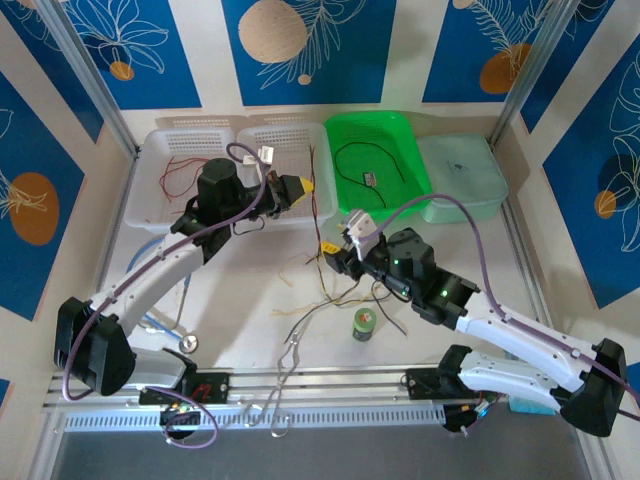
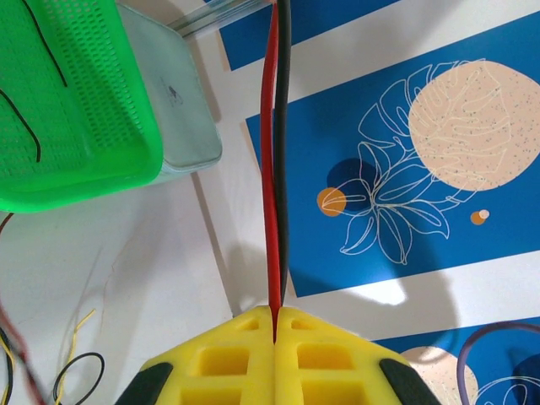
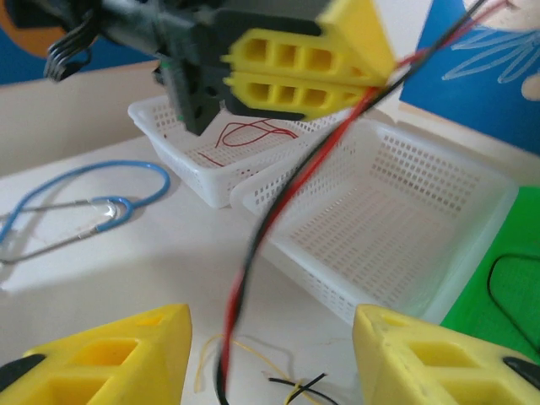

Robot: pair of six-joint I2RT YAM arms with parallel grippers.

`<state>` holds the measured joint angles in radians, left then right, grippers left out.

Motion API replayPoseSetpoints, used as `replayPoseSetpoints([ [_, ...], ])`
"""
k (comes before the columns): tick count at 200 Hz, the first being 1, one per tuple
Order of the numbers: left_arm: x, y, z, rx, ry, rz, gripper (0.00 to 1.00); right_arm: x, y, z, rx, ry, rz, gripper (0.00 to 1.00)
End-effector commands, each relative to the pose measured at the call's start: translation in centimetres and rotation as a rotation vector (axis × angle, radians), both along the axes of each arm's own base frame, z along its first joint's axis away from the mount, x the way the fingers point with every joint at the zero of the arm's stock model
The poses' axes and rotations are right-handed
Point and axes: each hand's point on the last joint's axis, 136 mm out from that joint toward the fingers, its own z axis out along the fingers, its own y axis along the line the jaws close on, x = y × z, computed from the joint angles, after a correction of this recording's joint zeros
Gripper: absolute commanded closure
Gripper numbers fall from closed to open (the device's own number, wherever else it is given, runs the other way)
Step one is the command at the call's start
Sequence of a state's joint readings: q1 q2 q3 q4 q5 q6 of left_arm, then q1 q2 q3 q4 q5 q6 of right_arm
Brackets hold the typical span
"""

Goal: Untangle the cables

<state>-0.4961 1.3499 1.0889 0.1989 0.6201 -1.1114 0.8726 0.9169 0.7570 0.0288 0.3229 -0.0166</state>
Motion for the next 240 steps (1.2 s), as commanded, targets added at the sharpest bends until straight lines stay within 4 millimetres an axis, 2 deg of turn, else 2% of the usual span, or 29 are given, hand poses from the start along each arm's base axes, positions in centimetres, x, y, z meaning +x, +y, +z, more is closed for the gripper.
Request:
replayPoseSetpoints([
  [1,-0.3,-0.1,0.7,0.009,-0.048,-0.008,1.00,-0.1,-1.4,3.5,0.176,0.067,-0.003,0.45],
  [33,-0.5,0.1,0.5,0.023,-0.049,-0.007,1.00,1.6,-4.1,5.8,0.380,0.270,-0.035,0.45],
  [55,-0.6,0.1,0.5,0.028,-0.049,-0.007,1.00,2.9,-4.6,6.7,0.474,0.420,-0.033,0.48],
  [81,-0.7,0.2,0.6,0.029,-0.050,-0.006,1.00,4.0,-3.1,8.2,0.547,0.519,0.036,0.50],
  [134,-0.9,0.3,0.9,0.029,-0.054,-0.003,1.00,6.7,0.5,9.3,0.719,0.719,0.176,0.57],
  [187,-1.1,0.5,1.2,0.029,-0.056,-0.001,1.00,8.4,2.6,7.1,0.692,0.794,0.166,0.61],
  [240,-1.2,0.5,1.3,0.030,-0.057,-0.003,1.00,8.8,3.9,6.9,0.684,0.797,0.229,0.64],
])
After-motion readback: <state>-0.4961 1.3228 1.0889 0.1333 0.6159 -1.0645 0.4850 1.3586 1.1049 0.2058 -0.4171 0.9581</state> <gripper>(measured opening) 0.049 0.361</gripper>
